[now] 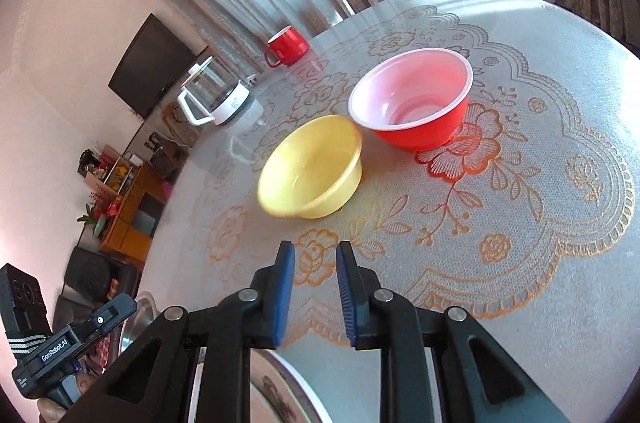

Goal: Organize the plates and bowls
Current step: 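Move both tools to the yellow plastic bowl rim and close on it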

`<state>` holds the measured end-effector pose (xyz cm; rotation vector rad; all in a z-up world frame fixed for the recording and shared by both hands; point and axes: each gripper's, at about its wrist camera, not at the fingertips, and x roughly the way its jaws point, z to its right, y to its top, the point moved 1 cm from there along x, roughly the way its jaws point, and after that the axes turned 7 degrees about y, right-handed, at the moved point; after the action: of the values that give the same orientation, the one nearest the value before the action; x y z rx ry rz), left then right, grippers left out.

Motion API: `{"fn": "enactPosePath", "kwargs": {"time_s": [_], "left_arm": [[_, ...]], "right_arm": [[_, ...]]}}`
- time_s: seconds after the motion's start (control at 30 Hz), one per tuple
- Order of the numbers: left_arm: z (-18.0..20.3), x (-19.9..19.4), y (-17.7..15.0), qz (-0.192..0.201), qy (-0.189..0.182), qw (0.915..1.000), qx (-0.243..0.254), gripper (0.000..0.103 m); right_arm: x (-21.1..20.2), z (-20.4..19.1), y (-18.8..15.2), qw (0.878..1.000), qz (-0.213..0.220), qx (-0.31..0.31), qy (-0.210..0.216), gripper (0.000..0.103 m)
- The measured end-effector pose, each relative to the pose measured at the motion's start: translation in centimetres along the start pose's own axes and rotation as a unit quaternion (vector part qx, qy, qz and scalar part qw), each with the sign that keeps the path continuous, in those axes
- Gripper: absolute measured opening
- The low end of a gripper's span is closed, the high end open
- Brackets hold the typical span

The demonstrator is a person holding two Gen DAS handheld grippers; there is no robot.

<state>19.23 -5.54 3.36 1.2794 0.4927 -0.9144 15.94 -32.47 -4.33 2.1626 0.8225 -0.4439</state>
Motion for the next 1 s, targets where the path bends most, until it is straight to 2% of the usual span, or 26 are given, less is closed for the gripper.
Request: {"fn": "enactPosePath", "kwargs": {"time_s": [0.27,0.67,0.7,0.73,0.77,0.83,1.0], "left_arm": [[3.2,4.6,3.3,-0.022,-0.008,0.9997,0.009,0.033],[5.4,12.2,6.5,-0.061,-0.017,0.9979,-0.015,0.033],[5.5,12.6,6.5,-0.066,-0.021,0.9975,-0.015,0.031],[5.7,12.9,6.5,-0.069,-0.022,0.9974,-0.010,0.024],[6.0,13.2,6.3,-0.071,-0.019,0.9973,-0.002,0.010],[6.2,13.3,6.0,-0.075,-0.022,0.9969,-0.001,0.009],[5.8,12.5,5.4,-0.075,-0.021,0.9970,-0.003,0.008]], "right_arm": [[3.2,1.4,3.4,1.000,0.001,0.021,-0.020,0.021],[6.1,3.6,5.2,0.999,-0.009,0.042,-0.030,0.023],[6.2,3.6,5.2,0.999,-0.010,0.041,-0.030,0.020],[6.3,3.5,5.2,0.999,-0.011,0.038,-0.030,0.020],[6.3,3.5,5.2,0.999,-0.011,0.035,-0.028,0.017],[6.3,3.1,5.2,0.999,-0.013,0.025,-0.024,0.012],[6.2,2.7,4.9,0.999,-0.016,0.015,-0.026,0.011]]}}
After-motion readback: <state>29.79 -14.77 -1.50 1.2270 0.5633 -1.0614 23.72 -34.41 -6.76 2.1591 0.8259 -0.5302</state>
